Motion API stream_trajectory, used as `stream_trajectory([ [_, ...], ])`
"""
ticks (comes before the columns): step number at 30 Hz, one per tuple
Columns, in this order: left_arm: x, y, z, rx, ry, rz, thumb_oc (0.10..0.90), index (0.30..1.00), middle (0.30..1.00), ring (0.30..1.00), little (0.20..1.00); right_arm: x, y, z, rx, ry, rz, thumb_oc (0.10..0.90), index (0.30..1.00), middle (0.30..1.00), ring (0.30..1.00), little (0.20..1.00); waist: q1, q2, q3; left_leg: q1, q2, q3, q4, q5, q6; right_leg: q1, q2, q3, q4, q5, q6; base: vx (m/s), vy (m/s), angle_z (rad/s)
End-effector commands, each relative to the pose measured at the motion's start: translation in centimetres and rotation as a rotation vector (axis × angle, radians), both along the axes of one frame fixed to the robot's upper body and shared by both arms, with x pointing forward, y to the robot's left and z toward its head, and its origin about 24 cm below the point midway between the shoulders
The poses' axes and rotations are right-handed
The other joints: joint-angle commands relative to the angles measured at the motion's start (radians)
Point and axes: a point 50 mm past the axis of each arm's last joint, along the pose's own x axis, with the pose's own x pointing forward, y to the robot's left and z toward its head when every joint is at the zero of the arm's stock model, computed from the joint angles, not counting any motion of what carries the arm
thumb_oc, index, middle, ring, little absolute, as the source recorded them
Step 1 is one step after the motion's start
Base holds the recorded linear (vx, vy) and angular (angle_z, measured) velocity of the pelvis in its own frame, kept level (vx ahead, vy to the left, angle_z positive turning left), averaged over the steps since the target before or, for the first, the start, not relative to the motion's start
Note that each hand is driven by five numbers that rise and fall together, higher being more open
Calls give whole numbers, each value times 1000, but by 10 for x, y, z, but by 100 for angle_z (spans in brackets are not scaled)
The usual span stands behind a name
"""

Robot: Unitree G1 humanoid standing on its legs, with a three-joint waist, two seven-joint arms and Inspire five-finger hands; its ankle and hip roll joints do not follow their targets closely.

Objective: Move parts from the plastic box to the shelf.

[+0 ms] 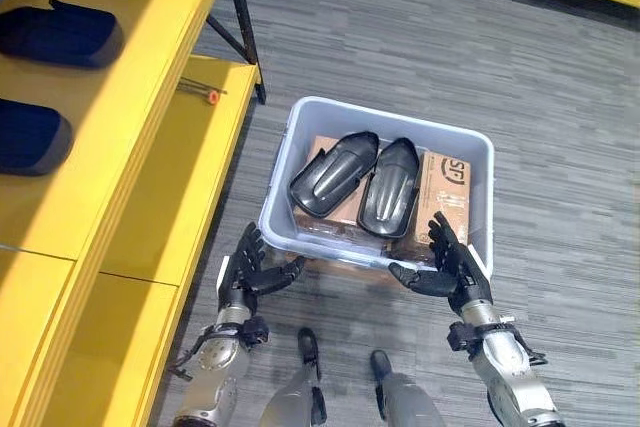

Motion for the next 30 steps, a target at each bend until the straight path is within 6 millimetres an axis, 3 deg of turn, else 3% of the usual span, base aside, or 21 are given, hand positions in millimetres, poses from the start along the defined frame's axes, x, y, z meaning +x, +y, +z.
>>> stream_trajectory([
  [1,15,11,46,24,-239,15,900,1000,1000,1000,1000,23,3,56,-83,-294,11,900,1000,1000,1000,1000,15,-15,-23,11,55,-84,-1,-72,-106,21,-43,-73,-168,183,1,14,-75,-58],
  [3,17,13,47,17,-244,37,900,1000,1000,1000,1000,29,4,60,-127,-311,16,900,1000,1000,1000,1000,18,-28,-2,13,69,-76,3,-75,-115,-9,-69,-96,-228,219,8,62,-97,-28],
  [4,15,10,42,12,-227,31,900,1000,1000,1000,1000,26,-2,59,-152,-300,7,900,1000,1000,1000,1000,24,-51,-1,16,53,-78,15,-82,-121,29,-83,-99,-254,228,15,110,-58,-4],
  [6,16,7,43,7,-232,21,900,1000,1000,1000,1000,28,-4,62,-160,-314,-3,900,1000,1000,1000,1000,22,-54,0,10,49,-84,16,-85,-124,24,-76,-87,-265,245,16,72,-68,24],
  [8,18,1,46,-12,-248,5,900,1000,1000,1000,1000,30,-9,69,-167,-338,-21,900,1000,1000,1000,1000,25,-59,3,-25,56,-91,49,-93,-134,18,-78,-127,-281,249,18,39,-152,55],
  [10,22,-9,49,-30,-259,-34,900,1000,1000,1000,1000,37,-10,82,-202,-391,-28,900,1000,1000,1000,1000,27,-59,29,-86,74,-114,128,-115,-147,17,-70,-152,-285,215,2,19,-223,46],
  [13,23,-12,52,-40,-271,-38,900,1000,1000,1000,1000,45,-8,97,-230,-451,-37,900,1000,1000,1000,1000,32,-55,38,-108,87,-122,130,-107,-155,12,-58,-160,-290,204,-5,14,-184,15],
  [21,21,-8,52,-40,-267,-20,900,1000,1000,1000,1000,59,8,129,-347,-575,2,900,1000,1000,1000,1000,51,-54,75,-122,123,-113,130,-97,-170,-29,-25,-139,-260,170,-27,-16,-96,-10],
  [30,30,-22,63,-49,-307,-56,900,1000,1000,1000,1000,80,52,171,-381,-723,70,900,1000,1000,1000,1000,69,-59,141,-156,144,-100,155,-94,-178,-107,17,-104,-220,178,-37,-53,-54,-10],
])
